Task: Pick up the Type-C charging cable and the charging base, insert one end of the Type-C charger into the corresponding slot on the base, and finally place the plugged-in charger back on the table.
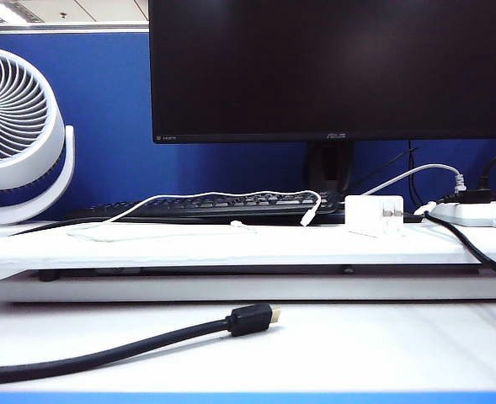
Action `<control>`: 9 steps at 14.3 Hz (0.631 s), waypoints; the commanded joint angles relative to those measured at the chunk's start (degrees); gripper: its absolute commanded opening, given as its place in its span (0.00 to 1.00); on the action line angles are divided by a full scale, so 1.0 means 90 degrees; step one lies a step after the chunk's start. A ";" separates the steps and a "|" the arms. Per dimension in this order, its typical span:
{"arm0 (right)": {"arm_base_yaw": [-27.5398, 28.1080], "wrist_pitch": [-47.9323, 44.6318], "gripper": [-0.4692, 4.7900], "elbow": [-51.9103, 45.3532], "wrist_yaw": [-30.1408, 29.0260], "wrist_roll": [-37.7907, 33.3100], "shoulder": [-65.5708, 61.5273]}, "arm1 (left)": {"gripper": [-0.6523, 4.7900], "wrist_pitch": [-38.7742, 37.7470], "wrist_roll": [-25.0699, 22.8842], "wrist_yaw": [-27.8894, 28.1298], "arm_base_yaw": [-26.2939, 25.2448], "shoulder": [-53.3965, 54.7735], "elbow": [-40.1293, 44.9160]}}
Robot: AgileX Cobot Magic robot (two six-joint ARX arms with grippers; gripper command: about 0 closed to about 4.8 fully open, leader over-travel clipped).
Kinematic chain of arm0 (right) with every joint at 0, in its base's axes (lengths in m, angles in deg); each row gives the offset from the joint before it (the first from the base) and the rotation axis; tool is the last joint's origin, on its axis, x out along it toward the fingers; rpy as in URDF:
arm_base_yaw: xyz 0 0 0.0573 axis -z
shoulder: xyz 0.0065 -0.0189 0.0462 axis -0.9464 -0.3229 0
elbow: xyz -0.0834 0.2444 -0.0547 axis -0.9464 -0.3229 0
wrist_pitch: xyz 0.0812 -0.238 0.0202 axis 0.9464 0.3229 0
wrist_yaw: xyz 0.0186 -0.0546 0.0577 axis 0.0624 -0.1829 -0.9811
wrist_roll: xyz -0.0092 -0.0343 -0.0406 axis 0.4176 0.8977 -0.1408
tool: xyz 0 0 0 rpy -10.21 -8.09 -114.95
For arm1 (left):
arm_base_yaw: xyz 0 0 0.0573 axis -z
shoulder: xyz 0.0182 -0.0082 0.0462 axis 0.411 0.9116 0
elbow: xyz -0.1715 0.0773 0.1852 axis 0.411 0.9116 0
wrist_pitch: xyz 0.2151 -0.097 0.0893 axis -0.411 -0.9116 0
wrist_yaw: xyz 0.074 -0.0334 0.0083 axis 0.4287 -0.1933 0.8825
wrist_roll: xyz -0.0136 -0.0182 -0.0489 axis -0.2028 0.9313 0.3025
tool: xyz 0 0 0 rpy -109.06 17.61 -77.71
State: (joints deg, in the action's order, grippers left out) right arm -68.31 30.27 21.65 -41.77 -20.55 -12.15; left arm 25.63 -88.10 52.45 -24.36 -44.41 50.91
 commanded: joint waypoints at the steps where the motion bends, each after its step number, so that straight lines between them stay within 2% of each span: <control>1: -0.0007 -0.0015 0.09 -0.0044 -0.0017 -0.0017 0.0005 | 0.12 -0.0085 0.0063 -0.0109 0.0005 -0.0007 0.0012; 5: -0.0010 -0.0211 0.09 -0.0041 -0.0017 -0.0027 0.0005 | 0.11 -0.0017 0.0112 -0.0136 0.0002 -0.0007 0.0012; 6: -0.0007 -0.0911 0.09 0.0058 0.0012 -0.0435 0.0005 | 0.11 0.0520 0.0508 -0.0131 0.0002 -0.0007 -0.0002; 7: -0.0007 -0.0993 0.09 0.0209 0.0039 -0.0554 0.0005 | 0.11 0.0797 0.0678 -0.0129 0.0002 -0.0007 -0.0010; 8: -0.0007 -0.0916 0.09 0.1008 0.0185 -0.0566 -0.0041 | 0.11 0.0848 0.1379 0.0007 0.0000 -0.0007 -0.0333; 9: -0.0007 -0.0886 0.09 0.1421 0.0350 -0.0563 -0.0170 | 0.11 0.0862 0.1532 0.0066 0.0000 -0.0005 -0.0525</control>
State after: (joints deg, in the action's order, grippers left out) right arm -68.31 22.97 32.47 -40.04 -25.42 -12.94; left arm 32.60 -76.01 52.40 -24.36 -44.39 47.33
